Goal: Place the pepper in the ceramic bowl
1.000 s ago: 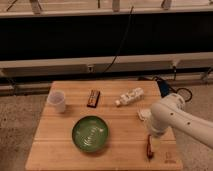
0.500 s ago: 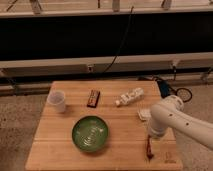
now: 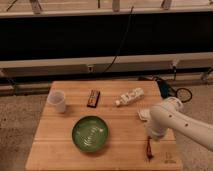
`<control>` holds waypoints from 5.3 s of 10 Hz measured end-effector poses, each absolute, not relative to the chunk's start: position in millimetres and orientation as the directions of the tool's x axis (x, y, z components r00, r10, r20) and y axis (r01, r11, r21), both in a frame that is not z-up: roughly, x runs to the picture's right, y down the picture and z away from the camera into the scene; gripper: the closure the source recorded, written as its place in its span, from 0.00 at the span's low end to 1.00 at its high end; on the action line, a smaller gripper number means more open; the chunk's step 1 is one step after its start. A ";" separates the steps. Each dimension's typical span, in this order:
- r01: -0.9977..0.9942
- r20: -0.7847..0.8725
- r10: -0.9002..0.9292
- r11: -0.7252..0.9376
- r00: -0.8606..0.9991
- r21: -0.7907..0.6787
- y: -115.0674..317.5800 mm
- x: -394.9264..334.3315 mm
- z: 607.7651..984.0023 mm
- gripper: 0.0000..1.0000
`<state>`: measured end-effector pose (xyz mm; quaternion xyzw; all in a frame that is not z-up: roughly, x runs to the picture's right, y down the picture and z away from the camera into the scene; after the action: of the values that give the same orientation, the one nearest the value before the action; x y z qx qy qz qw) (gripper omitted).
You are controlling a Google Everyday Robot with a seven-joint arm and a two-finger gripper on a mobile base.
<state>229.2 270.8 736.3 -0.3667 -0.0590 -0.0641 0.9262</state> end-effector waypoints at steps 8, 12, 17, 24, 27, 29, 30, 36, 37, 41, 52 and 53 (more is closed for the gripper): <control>0.215 0.188 -0.117 0.697 0.975 -0.684 289.3 234.3 750.8 0.20; 0.228 0.197 -0.125 0.693 0.972 -0.684 295.0 234.5 756.7 0.20; 0.236 0.203 -0.131 0.687 0.970 -0.687 300.1 235.2 760.8 0.20; 0.246 0.209 -0.139 0.685 0.968 -0.685 302.6 236.0 761.9 0.20; 0.251 0.210 -0.144 0.685 0.967 -0.684 302.6 236.3 761.7 0.20; 0.253 0.212 -0.146 0.685 0.966 -0.683 302.8 236.9 761.5 0.20; 0.254 0.212 -0.147 0.685 0.966 -0.683 303.1 237.1 761.5 0.20; 0.261 0.214 -0.155 0.686 0.964 -0.680 304.0 237.5 762.1 0.20; 0.262 0.215 -0.156 0.686 0.964 -0.679 304.2 237.5 762.1 0.20; 0.267 0.217 -0.161 0.685 0.963 -0.677 304.3 238.0 762.2 0.20; 0.277 0.221 -0.171 0.685 0.960 -0.673 305.8 239.6 762.7 0.20; 0.278 0.221 -0.172 0.685 0.960 -0.673 305.9 239.7 762.9 0.20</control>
<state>239.7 305.9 762.9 -0.3771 -0.0702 -0.1229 0.9153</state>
